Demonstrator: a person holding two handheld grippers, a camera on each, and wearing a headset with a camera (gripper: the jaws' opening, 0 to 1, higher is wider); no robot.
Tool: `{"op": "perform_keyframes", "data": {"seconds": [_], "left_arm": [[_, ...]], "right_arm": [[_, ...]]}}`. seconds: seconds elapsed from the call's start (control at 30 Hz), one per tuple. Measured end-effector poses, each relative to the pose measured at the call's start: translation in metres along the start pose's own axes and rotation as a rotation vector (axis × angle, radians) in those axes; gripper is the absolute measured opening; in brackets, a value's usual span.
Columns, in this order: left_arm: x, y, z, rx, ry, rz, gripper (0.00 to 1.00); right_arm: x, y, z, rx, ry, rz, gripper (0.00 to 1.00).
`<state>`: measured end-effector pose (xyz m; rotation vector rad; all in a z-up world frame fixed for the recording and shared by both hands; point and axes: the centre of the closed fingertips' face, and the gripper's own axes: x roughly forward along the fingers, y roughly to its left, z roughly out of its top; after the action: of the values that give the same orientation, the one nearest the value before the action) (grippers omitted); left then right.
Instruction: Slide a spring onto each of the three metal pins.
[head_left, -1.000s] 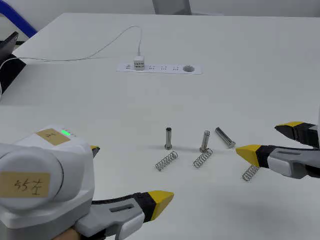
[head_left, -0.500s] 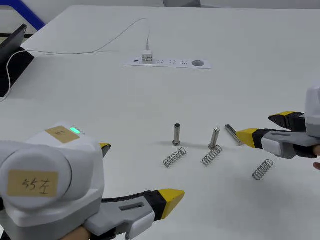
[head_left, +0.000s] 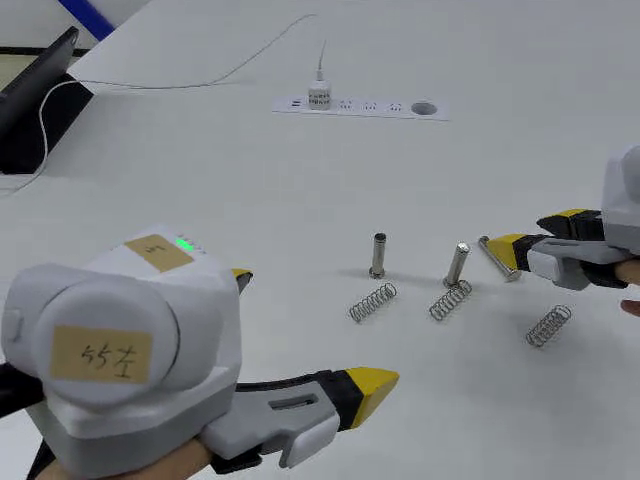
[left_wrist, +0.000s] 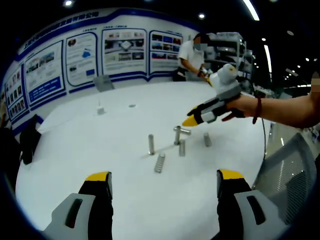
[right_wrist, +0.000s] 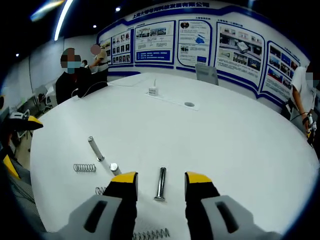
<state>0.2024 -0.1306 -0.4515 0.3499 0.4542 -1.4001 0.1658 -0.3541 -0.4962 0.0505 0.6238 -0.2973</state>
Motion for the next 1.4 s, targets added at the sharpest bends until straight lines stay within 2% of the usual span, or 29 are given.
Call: {"op": "perform_keyframes", "data": {"seconds": [0.1,0.47,0.7,0.8,1.13,1.3,1.4], "left_arm": [[0.001,0.000,-0.001,-0.006,0.004,0.000,0.87],[0.003,0.002,-0.003,-0.002,0.011,0.002,0.87],[0.003,0.003,-0.006,-0.006,0.018,0.004,0.87],[0.002,0.002,-0.007,-0.003,0.022,0.003,0.87],[0.001,0.004,-0.007,-0.006,0.019,0.004,0.87],[0.001,0.004,-0.007,-0.008,0.019,0.004,0.87],[0.001,0.004,-0.007,-0.004,0.023,0.004,0.86]], "right_arm": [[0.008,-0.001,-0.001,0.035,-0.007,-0.003,0.33],[0.029,-0.004,-0.002,0.063,-0.018,-0.018,0.28],[0.039,-0.004,-0.009,0.069,-0.009,-0.015,0.24],[0.043,-0.004,-0.014,0.072,0.011,-0.009,0.23],[0.047,-0.003,-0.016,0.081,0.022,-0.007,0.15],[0.048,-0.002,-0.021,0.066,0.054,-0.010,0.12],[0.050,-0.002,-0.019,0.070,0.046,-0.008,0.10]]}}
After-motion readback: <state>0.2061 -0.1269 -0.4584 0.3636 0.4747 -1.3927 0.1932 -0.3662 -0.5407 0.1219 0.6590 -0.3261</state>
